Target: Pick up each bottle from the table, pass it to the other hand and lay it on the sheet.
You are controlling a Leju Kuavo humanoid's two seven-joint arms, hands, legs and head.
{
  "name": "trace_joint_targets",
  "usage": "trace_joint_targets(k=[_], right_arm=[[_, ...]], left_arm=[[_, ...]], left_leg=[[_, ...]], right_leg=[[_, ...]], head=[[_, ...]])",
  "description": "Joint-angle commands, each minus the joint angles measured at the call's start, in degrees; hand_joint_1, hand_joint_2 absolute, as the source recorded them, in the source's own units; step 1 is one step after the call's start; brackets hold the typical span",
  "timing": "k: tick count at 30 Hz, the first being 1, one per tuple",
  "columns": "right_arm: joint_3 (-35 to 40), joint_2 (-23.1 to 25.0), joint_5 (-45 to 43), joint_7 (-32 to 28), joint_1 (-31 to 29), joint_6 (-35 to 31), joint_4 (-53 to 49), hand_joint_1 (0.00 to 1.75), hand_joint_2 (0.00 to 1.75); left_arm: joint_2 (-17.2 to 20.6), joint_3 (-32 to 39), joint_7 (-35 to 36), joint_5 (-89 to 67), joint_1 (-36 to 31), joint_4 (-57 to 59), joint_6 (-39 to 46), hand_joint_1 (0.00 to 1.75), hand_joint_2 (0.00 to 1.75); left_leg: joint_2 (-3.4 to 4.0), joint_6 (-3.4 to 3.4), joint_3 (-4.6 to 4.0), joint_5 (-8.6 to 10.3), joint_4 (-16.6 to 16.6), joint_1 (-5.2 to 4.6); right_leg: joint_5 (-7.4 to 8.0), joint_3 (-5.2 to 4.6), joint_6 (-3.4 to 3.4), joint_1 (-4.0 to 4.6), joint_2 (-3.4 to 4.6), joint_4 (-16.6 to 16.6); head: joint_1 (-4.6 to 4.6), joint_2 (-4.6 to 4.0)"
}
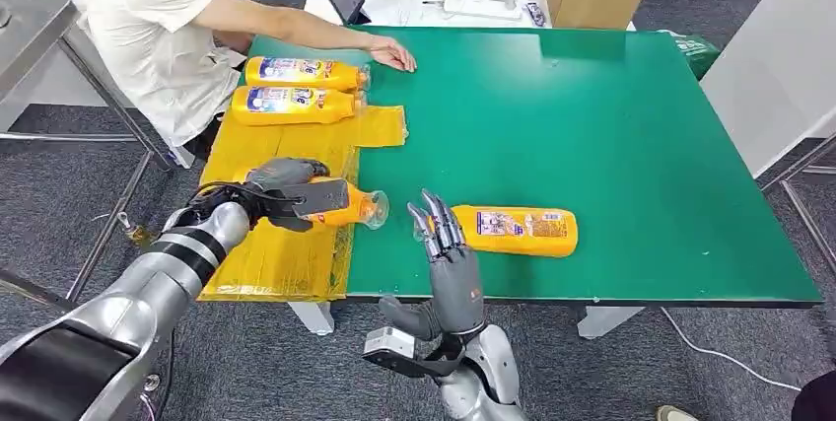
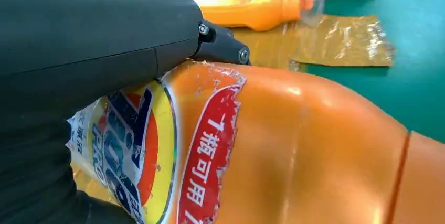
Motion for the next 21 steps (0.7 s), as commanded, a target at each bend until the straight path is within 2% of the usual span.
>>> trace_joint_targets(k=[1,2,4,5,8,9,11,12,18,20,21], right_arm=[[0.8,-0.8,-2.7,-0.1,-1.7,0.2,6.7,0.00,0.00],[0.8,-0.8,-3.1,-0.1,-1.7,0.2,7.1,0.00,0.00],[0.9,-1.0,-3.6,-0.1,-2.1,0.2,8.0,0.00,0.00],[1.0,-1.1,-4.0,-0.1,-2.1,0.2,8.2,0.00,0.00],[1.0,-1.1,-3.6,-0.1,-2.2,0.2,8.1,0.00,0.00],[0.8,-1.0,-3.0,-0.1,-2.1,0.2,8.0,0.00,0.00],[1.0,-1.0,-3.4,-0.1,-2.2,0.2,8.5,0.00,0.00],[1.1,-1.1,-3.4,-0.1,-2.2,0.2,8.6,0.00,0.00],[1.3,-1.1,-3.4,-0.1,-2.3,0.2,8.8,0.00,0.00],[1.0,-1.1,-3.3,-0.1,-2.4,0.2,9.1,0.00,0.00],[1.0,-1.1,-3.3,-0.1,-2.4,0.2,9.1,0.00,0.00]], left_arm=[[-0.1,-3.7,3.1,0.1,-4.3,7.7,0.2,1.45,1.75],[-0.1,-3.8,3.3,0.2,-4.1,7.9,0.3,1.41,1.75],[0.0,-3.6,3.9,0.8,-3.2,8.3,0.9,1.27,1.75],[0.0,-3.4,4.1,1.0,-2.8,8.4,1.1,0.91,1.75],[0.2,-3.2,4.4,1.5,-2.3,8.6,1.1,0.40,1.75],[0.2,-3.6,4.8,1.2,-2.3,8.7,1.0,0.12,1.75],[-0.1,-4.9,4.9,0.3,-2.4,8.7,0.3,0.03,1.75],[-0.3,-5.1,4.8,0.3,-2.2,8.7,0.1,0.03,1.75],[-0.4,-4.9,4.5,0.8,-2.1,8.6,-0.6,0.00,1.75],[-0.5,-5.0,4.6,1.0,-1.9,8.6,-0.6,0.00,1.75],[-0.5,-5.0,4.6,1.0,-1.9,8.6,-0.6,0.00,1.75]], left_leg=[[0.06,0.09,0.32,-0.12,0.0,0.03],[0.04,0.06,0.16,-0.05,0.0,0.02],[0.08,0.13,0.46,-0.16,-0.1,0.04],[0.11,0.10,0.40,-0.13,-0.1,0.02],[0.09,0.06,0.22,-0.07,-0.1,0.00],[0.12,0.09,0.36,-0.12,-0.1,0.01],[0.12,0.12,0.49,-0.17,-0.1,0.02],[0.06,0.07,0.25,-0.08,-0.1,0.01],[0.05,0.07,0.19,-0.06,0.0,0.01],[0.06,0.07,0.23,-0.08,0.0,0.01],[0.10,0.15,0.55,-0.20,-0.1,0.04]], right_leg=[[-0.10,0.33,-0.16,0.08,-0.04,-0.1],[-0.03,0.17,-0.09,0.05,-0.01,-0.1],[-0.13,0.48,-0.20,0.10,-0.03,-0.1],[-0.09,0.40,-0.16,0.08,0.01,-0.1],[-0.04,0.21,-0.10,0.03,0.03,-0.1],[-0.08,0.35,-0.15,0.06,0.03,-0.1],[-0.13,0.49,-0.20,0.08,0.00,-0.1],[-0.06,0.27,-0.11,0.05,-0.01,-0.1],[-0.04,0.21,-0.10,0.05,-0.01,-0.1],[-0.05,0.24,-0.11,0.05,-0.01,-0.1],[-0.16,0.58,-0.24,0.11,-0.04,-0.1]], head=[[-0.02,0.00],[-0.02,0.00],[0.00,0.00],[-0.02,0.00],[-0.02,0.00],[0.00,0.00],[-0.02,0.00],[0.00,0.00],[0.00,0.00],[-0.02,0.00],[-0.02,0.00]])
